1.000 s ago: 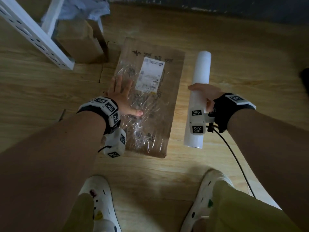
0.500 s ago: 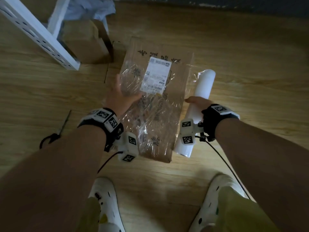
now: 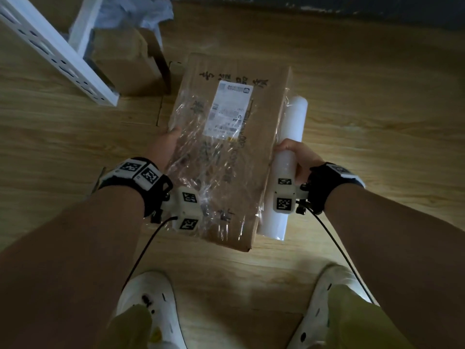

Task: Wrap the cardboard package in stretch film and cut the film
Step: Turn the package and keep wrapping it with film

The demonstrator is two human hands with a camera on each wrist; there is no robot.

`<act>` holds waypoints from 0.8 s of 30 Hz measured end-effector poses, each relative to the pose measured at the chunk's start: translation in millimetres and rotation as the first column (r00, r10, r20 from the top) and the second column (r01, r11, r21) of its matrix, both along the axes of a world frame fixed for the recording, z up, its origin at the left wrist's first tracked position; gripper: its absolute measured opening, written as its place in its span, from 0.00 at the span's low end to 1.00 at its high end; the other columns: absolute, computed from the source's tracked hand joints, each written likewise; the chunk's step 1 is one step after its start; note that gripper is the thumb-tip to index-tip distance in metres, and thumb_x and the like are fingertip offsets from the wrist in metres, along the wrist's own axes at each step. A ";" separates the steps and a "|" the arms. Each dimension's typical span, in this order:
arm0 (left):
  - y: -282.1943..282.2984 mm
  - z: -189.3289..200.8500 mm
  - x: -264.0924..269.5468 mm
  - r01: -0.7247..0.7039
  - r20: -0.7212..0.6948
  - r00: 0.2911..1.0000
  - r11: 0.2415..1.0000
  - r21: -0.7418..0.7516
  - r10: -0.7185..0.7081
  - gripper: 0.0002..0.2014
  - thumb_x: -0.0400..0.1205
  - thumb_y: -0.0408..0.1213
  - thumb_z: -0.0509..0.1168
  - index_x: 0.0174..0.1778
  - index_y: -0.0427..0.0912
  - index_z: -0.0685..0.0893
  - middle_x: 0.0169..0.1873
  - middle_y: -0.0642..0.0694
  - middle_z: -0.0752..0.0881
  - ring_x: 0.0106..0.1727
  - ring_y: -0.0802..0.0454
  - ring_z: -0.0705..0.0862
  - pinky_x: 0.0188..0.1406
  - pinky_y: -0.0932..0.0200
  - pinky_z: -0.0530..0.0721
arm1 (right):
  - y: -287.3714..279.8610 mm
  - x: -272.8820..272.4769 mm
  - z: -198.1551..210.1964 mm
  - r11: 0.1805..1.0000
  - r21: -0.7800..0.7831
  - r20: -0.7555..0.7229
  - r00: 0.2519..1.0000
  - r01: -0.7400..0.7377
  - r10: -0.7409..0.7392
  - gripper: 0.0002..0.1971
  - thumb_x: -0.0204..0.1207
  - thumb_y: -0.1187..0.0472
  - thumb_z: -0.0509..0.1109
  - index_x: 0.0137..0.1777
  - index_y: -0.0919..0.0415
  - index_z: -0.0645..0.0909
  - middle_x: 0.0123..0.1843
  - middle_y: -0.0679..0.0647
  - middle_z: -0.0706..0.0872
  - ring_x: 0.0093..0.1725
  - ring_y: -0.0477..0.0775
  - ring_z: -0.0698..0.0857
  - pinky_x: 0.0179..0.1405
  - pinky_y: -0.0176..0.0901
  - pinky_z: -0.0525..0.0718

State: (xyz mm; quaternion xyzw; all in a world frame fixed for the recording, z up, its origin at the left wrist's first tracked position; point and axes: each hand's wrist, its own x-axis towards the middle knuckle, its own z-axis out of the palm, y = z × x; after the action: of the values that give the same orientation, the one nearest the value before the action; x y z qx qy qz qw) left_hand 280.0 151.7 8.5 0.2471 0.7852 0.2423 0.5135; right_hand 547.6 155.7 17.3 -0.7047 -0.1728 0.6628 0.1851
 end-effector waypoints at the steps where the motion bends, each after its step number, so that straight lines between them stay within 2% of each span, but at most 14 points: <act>1: -0.6 2.4 -0.8 0.005 0.001 1.000 1.000 -0.004 -0.005 0.24 0.85 0.53 0.58 0.69 0.38 0.76 0.59 0.43 0.82 0.61 0.45 0.80 0.67 0.50 0.74 | 2.1 -0.7 3.5 1.000 0.010 0.001 1.000 -0.027 0.027 0.10 0.71 0.59 0.70 0.45 0.65 0.78 0.31 0.59 0.81 0.30 0.58 0.81 0.39 0.47 0.83; 3: -3.7 5.5 -1.6 0.097 -0.070 0.993 0.994 0.051 -0.094 0.26 0.84 0.49 0.61 0.75 0.39 0.69 0.62 0.44 0.79 0.63 0.46 0.78 0.64 0.49 0.74 | 7.0 -4.2 14.7 0.997 0.021 0.012 0.997 -0.075 0.075 0.10 0.72 0.58 0.72 0.44 0.65 0.79 0.31 0.59 0.82 0.28 0.57 0.82 0.35 0.44 0.83; 4: -5.4 7.5 -2.5 0.200 -0.176 0.966 0.978 0.059 -0.187 0.28 0.85 0.48 0.60 0.78 0.39 0.64 0.66 0.42 0.77 0.66 0.43 0.78 0.64 0.48 0.74 | 8.0 -7.4 21.9 0.996 0.024 0.039 0.995 -0.090 0.089 0.10 0.72 0.57 0.73 0.43 0.65 0.80 0.31 0.59 0.82 0.26 0.56 0.82 0.32 0.41 0.84; 6: -3.4 19.0 0.6 0.405 -0.447 0.821 0.914 0.019 -0.355 0.29 0.87 0.44 0.57 0.82 0.40 0.56 0.74 0.36 0.72 0.71 0.36 0.74 0.68 0.44 0.71 | 10.1 -14.6 34.6 0.992 0.050 0.088 0.990 -0.113 0.108 0.13 0.69 0.53 0.76 0.40 0.63 0.81 0.31 0.58 0.83 0.26 0.55 0.82 0.35 0.41 0.83; 7: 0.4 30.0 4.9 0.475 -0.499 0.766 0.880 0.016 -0.404 0.30 0.87 0.44 0.56 0.83 0.40 0.55 0.76 0.35 0.70 0.73 0.35 0.73 0.70 0.44 0.70 | 11.0 -18.1 39.4 0.991 0.058 0.095 0.989 -0.121 0.116 0.16 0.64 0.51 0.79 0.41 0.62 0.82 0.34 0.58 0.84 0.29 0.56 0.83 0.40 0.45 0.83; 10: 17.1 75.3 25.9 0.615 -0.396 0.723 0.788 -0.002 -0.566 0.32 0.85 0.59 0.50 0.81 0.44 0.63 0.78 0.41 0.69 0.77 0.41 0.70 0.76 0.46 0.67 | 12.5 -24.6 52.3 0.982 0.100 0.088 0.985 -0.159 0.150 0.27 0.47 0.49 0.84 0.45 0.61 0.84 0.39 0.59 0.86 0.39 0.59 0.85 0.55 0.55 0.84; 13: 22.5 116.4 50.5 0.680 -0.205 0.716 0.733 -0.007 -0.667 0.46 0.74 0.77 0.44 0.80 0.48 0.65 0.78 0.45 0.69 0.77 0.45 0.69 0.77 0.42 0.64 | 9.9 -29.8 86.1 0.973 0.162 0.047 0.986 -0.165 0.160 0.16 0.65 0.56 0.81 0.47 0.62 0.81 0.37 0.57 0.86 0.38 0.56 0.86 0.52 0.51 0.87; 17: 18.6 138.3 72.4 0.690 -0.226 0.711 0.723 0.042 -0.665 0.54 0.62 0.81 0.57 0.79 0.49 0.66 0.74 0.48 0.73 0.72 0.45 0.74 0.69 0.48 0.73 | 17.5 -20.9 120.3 0.948 0.216 0.149 0.968 -0.233 0.204 0.13 0.72 0.53 0.76 0.46 0.62 0.79 0.41 0.57 0.84 0.39 0.56 0.84 0.51 0.49 0.86; 18: 16.8 140.7 78.0 0.688 -0.193 0.719 0.723 0.062 -0.667 0.56 0.59 0.81 0.61 0.78 0.48 0.67 0.72 0.48 0.76 0.69 0.46 0.78 0.65 0.49 0.77 | 19.9 -19.7 129.4 0.938 0.219 0.212 0.952 -0.269 0.223 0.13 0.73 0.52 0.75 0.44 0.61 0.78 0.41 0.57 0.82 0.37 0.55 0.82 0.46 0.46 0.85; 19: 15.3 141.0 83.0 0.672 -0.132 0.740 0.734 0.103 -0.659 0.50 0.62 0.77 0.65 0.74 0.45 0.72 0.67 0.47 0.81 0.62 0.49 0.82 0.58 0.55 0.82 | 21.7 -19.7 139.1 0.930 0.206 0.293 0.926 -0.305 0.239 0.15 0.73 0.50 0.75 0.42 0.61 0.78 0.40 0.57 0.80 0.35 0.53 0.80 0.37 0.43 0.82; 20: 13.9 139.0 87.0 0.652 -0.084 0.757 0.743 0.149 -0.648 0.38 0.70 0.68 0.67 0.67 0.43 0.76 0.58 0.47 0.86 0.52 0.53 0.85 0.45 0.63 0.85 | 23.3 -19.4 146.5 0.921 0.200 0.368 0.896 -0.336 0.247 0.18 0.71 0.47 0.76 0.44 0.62 0.79 0.40 0.57 0.80 0.34 0.53 0.79 0.30 0.42 0.77; 21: 12.0 136.6 89.1 0.629 -0.066 0.775 0.757 0.177 -0.629 0.24 0.77 0.59 0.66 0.59 0.45 0.78 0.50 0.49 0.87 0.43 0.57 0.85 0.33 0.68 0.84 | 23.5 -20.4 152.2 0.918 0.198 0.422 0.875 -0.344 0.237 0.23 0.65 0.45 0.79 0.49 0.63 0.80 0.43 0.58 0.81 0.36 0.54 0.80 0.28 0.41 0.75; 22: 9.4 135.5 91.3 0.605 -0.067 0.794 0.772 0.195 -0.605 0.16 0.80 0.55 0.64 0.56 0.50 0.77 0.47 0.50 0.87 0.40 0.58 0.84 0.29 0.68 0.84 | 23.3 -20.9 156.0 0.918 0.201 0.439 0.869 -0.343 0.229 0.31 0.58 0.43 0.81 0.54 0.63 0.80 0.48 0.59 0.83 0.40 0.56 0.83 0.30 0.42 0.77; 24: 5.9 131.4 88.0 0.594 -0.041 0.802 0.788 0.160 -0.596 0.19 0.80 0.59 0.61 0.61 0.51 0.76 0.55 0.46 0.87 0.48 0.49 0.87 0.45 0.55 0.88 | 23.9 -22.5 155.7 0.925 0.186 0.390 0.889 -0.330 0.239 0.42 0.46 0.42 0.83 0.60 0.63 0.80 0.56 0.59 0.86 0.50 0.60 0.87 0.43 0.49 0.86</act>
State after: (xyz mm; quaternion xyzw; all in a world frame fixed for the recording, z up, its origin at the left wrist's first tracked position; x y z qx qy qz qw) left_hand 368.0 157.7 139.9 0.5218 0.6417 0.1340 0.5459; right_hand 525.1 179.5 173.0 -0.7522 -0.3870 0.5155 0.1366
